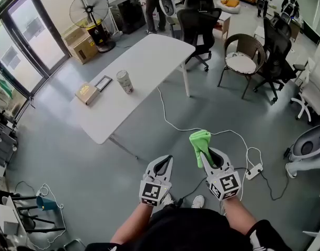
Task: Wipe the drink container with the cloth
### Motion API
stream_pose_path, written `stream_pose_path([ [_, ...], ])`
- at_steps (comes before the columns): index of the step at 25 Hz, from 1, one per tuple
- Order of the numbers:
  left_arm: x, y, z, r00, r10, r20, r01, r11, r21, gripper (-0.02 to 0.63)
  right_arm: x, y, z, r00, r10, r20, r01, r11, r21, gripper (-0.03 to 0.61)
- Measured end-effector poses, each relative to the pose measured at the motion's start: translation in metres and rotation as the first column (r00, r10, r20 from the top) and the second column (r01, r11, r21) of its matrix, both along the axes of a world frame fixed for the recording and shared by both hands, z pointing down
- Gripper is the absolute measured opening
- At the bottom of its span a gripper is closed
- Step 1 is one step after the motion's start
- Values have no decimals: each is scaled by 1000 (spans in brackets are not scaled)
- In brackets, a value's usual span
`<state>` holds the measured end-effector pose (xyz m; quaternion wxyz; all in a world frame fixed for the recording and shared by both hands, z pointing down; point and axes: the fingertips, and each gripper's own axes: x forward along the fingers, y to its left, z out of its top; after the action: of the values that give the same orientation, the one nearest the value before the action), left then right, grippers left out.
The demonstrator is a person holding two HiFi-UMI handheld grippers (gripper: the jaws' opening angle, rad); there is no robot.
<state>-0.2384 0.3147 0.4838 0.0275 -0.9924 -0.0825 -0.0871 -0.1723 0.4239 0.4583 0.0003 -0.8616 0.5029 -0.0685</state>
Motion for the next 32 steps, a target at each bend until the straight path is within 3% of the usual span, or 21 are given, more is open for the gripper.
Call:
stream_pose_path([
  [7, -18, -24, -8, 1000, 1, -19, -1, 1000, 6, 9, -14, -21, -24, 999, -17, 51, 11, 993, 116, 92],
  [17, -50, -71, -10, 999, 32, -37, -32, 999, 1, 9, -46, -74, -26, 995, -3, 99, -9, 992, 123, 95],
  [24, -62, -86, -4, 998, 51, -35, -51, 999, 3, 9, -61, -93, -25, 998, 21, 64, -27, 994, 103, 95],
  [32, -46, -85, 3, 996, 94, -8, -93, 995, 40, 9, -33, -89, -18, 994, 64, 86, -73, 992, 103, 95],
])
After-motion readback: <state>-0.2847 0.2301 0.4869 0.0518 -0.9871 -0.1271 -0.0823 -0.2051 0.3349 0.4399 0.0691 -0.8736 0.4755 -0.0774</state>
